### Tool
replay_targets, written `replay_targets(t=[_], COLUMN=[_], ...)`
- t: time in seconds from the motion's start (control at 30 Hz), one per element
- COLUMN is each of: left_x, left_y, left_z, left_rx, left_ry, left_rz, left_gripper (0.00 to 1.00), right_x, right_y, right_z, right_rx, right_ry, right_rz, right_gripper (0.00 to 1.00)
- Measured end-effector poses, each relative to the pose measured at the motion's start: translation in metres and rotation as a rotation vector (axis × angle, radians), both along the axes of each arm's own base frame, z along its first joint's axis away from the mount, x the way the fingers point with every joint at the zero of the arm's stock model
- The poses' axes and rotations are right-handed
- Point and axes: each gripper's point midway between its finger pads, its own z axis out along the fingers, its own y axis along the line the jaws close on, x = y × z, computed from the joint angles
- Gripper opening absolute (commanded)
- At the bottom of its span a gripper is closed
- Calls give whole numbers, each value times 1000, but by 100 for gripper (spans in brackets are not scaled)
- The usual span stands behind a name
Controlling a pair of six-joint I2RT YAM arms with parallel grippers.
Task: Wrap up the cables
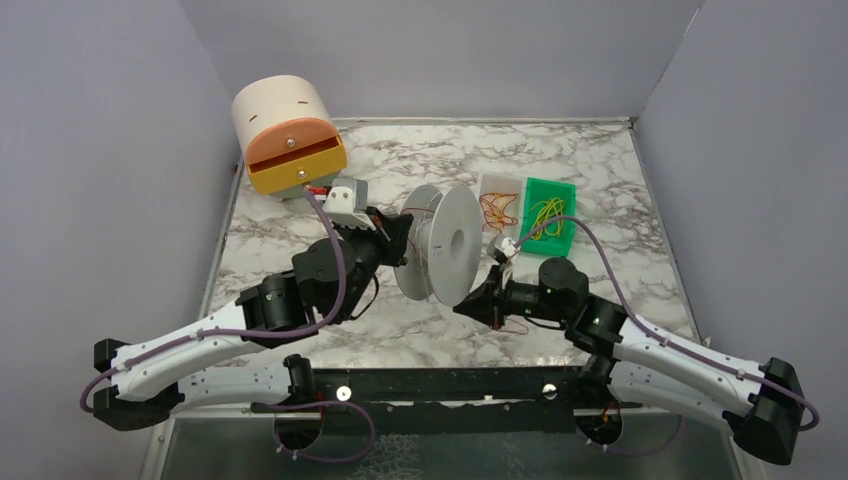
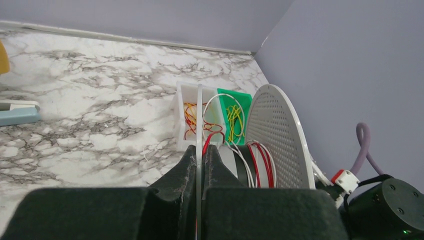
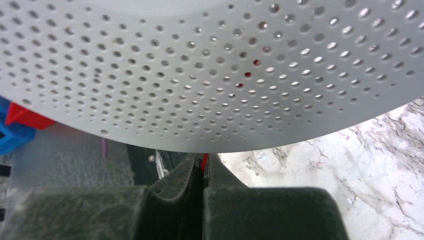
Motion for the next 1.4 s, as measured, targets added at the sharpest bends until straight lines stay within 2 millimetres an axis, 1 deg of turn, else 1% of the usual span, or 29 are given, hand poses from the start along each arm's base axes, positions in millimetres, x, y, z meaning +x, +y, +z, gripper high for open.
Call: replay_targets(t=[0.1, 0.27, 0.53, 0.63, 0.83, 1.07, 1.27, 1.4], left_x=[5, 14, 28, 30, 35, 39, 40, 42], left_y=[-6, -15, -27, -26, -21, -25, -28, -28], left_z=[1, 4, -7, -9, -6, -15, -26, -30], left_rx=[3, 13, 82, 98, 99, 121, 146, 154], left_ry=[-14, -42, -60, -61, -70, -64, -56, -53], left_rz=[17, 47, 107, 118, 148, 156, 158, 165], left_gripper=[0, 0, 0, 0, 0, 0, 0, 0], right_x=[-8, -18, -24, -26, -29, -29, -30, -31], right_y=[-2, -2, 1, 0, -2, 0, 0, 1], right_z=[9, 12, 21, 20, 22, 38, 43, 53], right_rx=[32, 40, 43, 38, 47, 75, 89, 109], right_ry=[19, 77, 147, 174, 211, 209, 222, 221], right_rz=[14, 33, 40, 33, 24, 24, 24, 30], right_gripper=[6, 9, 18, 20, 22, 22, 24, 25])
